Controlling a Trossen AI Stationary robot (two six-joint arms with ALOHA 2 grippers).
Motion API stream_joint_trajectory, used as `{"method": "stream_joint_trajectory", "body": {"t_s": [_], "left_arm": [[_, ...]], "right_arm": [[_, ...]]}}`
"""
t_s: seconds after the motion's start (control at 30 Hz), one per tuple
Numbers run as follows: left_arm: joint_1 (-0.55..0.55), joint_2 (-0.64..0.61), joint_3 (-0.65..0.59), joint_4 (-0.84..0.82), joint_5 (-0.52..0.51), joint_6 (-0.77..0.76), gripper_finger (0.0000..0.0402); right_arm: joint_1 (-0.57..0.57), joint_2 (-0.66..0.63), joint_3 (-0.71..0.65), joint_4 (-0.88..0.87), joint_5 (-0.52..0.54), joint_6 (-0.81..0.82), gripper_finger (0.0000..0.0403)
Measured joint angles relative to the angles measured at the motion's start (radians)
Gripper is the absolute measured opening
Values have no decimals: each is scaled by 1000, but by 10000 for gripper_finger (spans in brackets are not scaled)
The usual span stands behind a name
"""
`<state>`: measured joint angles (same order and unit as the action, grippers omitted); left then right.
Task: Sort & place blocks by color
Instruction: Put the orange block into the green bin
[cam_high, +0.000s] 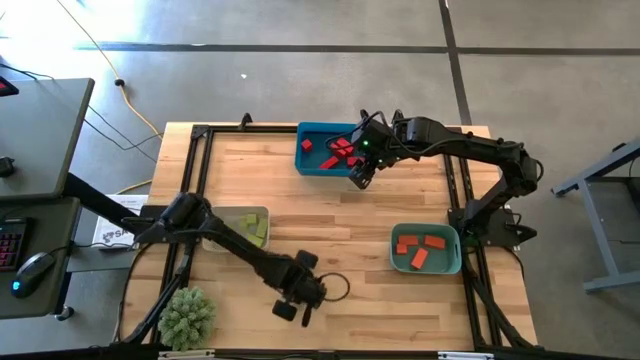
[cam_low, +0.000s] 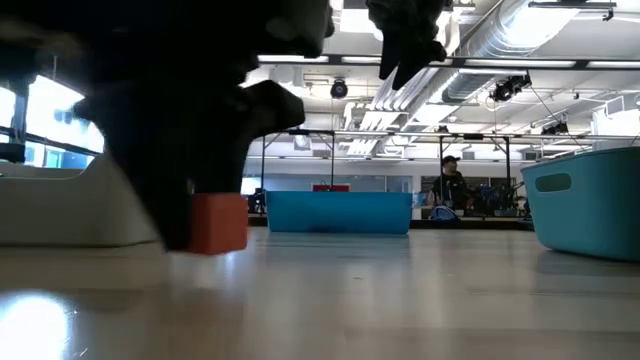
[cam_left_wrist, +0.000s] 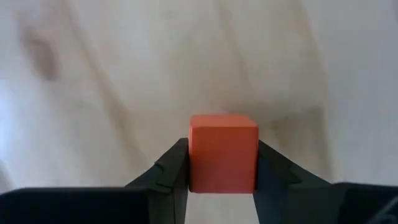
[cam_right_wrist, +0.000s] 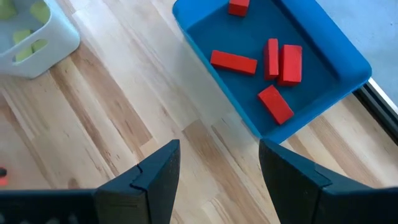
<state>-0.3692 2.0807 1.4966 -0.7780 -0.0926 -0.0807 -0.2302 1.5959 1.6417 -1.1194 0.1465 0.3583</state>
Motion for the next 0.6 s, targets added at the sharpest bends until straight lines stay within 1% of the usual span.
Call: {"method": "stream_joint_trajectory", "body": {"t_s": [0.2,0.43,0.6], "left_arm": [[85,-39,2,9,-8,16,103],[193,-82,0,-26,-46,49,103],[272,-110,2,-19,-86,62,103]], "right_arm": [[-23,0,0,-6,-15,-68,207],[-63,-1,0,-5,-9,-156,207],[-92,0,0,-5,3,-232,207]]}}
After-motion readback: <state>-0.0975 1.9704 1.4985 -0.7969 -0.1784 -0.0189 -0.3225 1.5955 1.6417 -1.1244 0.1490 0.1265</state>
